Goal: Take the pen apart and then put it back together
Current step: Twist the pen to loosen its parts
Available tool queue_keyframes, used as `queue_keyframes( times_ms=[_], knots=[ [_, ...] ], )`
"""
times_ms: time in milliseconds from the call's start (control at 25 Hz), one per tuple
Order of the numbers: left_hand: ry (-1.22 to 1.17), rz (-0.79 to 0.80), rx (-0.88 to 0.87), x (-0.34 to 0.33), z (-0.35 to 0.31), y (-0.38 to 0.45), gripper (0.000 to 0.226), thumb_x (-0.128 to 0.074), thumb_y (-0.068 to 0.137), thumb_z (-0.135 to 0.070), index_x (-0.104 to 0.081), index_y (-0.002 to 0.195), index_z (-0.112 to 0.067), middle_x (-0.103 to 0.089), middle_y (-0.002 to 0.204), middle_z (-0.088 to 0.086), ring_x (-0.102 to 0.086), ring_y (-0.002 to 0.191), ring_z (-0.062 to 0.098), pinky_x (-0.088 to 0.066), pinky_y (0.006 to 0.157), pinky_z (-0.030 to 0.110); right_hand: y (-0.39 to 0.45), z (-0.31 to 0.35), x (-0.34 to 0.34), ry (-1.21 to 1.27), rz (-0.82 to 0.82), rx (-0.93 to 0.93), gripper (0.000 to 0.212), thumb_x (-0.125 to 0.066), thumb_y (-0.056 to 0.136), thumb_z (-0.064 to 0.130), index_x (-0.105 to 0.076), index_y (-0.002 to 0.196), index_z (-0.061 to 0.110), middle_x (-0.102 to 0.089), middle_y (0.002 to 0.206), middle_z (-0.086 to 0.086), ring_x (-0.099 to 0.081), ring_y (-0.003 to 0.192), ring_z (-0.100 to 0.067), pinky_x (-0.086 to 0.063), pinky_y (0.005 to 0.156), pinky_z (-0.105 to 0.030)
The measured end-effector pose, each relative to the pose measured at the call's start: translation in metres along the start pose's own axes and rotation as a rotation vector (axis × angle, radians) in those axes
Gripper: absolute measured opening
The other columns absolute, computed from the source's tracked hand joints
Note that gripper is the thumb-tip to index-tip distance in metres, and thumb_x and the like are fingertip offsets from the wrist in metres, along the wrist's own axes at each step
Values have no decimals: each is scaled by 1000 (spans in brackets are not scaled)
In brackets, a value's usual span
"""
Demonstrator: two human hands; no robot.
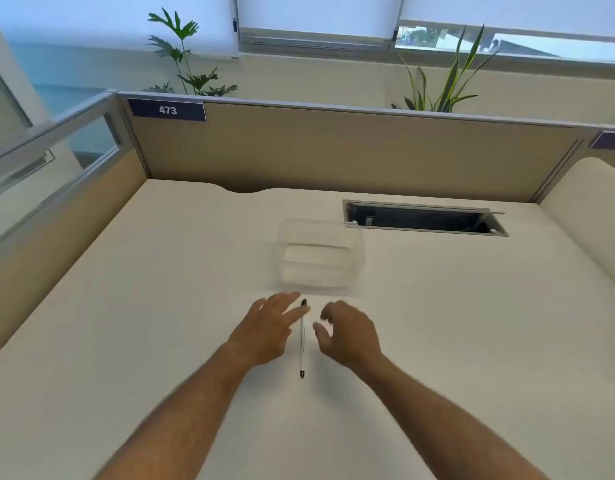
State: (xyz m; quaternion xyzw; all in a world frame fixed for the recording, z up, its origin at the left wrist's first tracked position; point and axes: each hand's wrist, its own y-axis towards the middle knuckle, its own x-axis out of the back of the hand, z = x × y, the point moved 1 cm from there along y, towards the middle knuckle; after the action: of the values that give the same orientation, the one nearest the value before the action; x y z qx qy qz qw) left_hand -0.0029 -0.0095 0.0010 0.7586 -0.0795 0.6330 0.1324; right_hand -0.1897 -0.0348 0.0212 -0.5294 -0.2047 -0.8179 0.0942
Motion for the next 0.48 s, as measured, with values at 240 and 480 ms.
queue_keyframes(
  times_ms=[240,480],
  knots=[
    [5,239,31,-25,1,-8,51,-59,92,-27,-41,137,-45,-7,162,-1,-8,146,24,-18,116,50,-25,18,-26,-14,447,-201,35,-67,68,50,-65,77,17,-72,79,0,-64,69,-21,-42,56,-25],
    [43,67,-5,-21,-4,-12,12,-76,77,-27,-72,88,-27,-63,125,0,-51,125,27,-42,94,45,-23,14,-34,-63,499,-198,21,-63,83,31,-69,92,14,-72,94,-8,-69,84,-28,-47,65,-28]
  ],
)
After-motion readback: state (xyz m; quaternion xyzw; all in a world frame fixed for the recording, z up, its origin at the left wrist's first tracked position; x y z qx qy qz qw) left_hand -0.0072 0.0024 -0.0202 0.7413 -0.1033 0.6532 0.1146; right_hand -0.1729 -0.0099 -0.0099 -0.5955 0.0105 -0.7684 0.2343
